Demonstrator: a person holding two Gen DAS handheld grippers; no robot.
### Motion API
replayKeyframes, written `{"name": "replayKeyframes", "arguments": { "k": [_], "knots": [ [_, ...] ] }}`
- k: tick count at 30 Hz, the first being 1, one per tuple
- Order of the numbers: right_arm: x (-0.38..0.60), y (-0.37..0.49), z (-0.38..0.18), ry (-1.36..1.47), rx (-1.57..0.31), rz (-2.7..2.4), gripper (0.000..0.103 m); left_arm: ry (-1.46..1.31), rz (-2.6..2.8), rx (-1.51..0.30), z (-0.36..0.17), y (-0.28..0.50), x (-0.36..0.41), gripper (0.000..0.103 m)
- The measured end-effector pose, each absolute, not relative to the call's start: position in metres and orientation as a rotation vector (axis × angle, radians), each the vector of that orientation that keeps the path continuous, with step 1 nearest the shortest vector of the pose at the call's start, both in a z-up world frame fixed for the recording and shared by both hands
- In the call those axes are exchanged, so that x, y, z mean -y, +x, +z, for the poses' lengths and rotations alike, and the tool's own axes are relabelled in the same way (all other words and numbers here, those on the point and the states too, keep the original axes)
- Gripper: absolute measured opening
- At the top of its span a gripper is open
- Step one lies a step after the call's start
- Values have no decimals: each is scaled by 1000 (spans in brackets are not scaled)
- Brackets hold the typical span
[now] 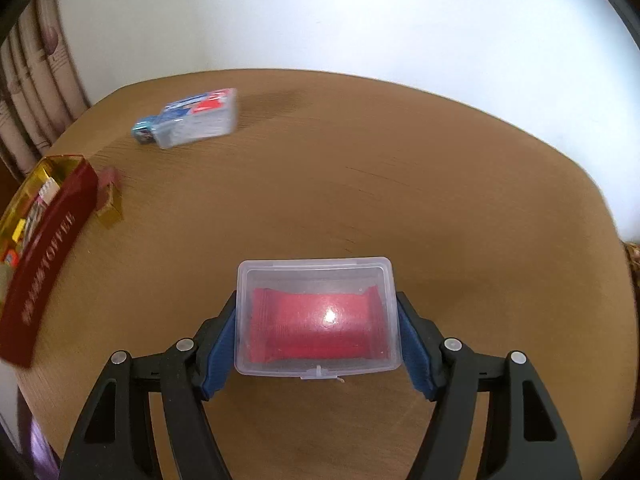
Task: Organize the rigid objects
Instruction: 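Grasp the lipstick with the left tool while the right tool holds the clear box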
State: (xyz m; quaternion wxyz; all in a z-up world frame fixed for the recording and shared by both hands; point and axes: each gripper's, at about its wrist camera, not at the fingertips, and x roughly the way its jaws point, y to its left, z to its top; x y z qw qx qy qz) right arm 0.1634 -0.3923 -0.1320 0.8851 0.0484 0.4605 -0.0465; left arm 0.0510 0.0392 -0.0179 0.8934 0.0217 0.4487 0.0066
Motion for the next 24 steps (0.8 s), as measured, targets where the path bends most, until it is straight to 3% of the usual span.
{"name": "replayKeyframes", "arguments": {
  "k": [8, 12, 24],
  "knots": [
    [438, 133, -143, 170, -915, -132, 68, 7, -223, -955, 27, 61, 50, 60],
    [442, 134, -145, 205, -895, -106, 68, 6, -273, -1017, 41, 101, 116, 61],
    [449, 119, -147, 259, -824, -11, 68, -194, -128, -1381, -32, 248, 195, 61]
  ]
}}
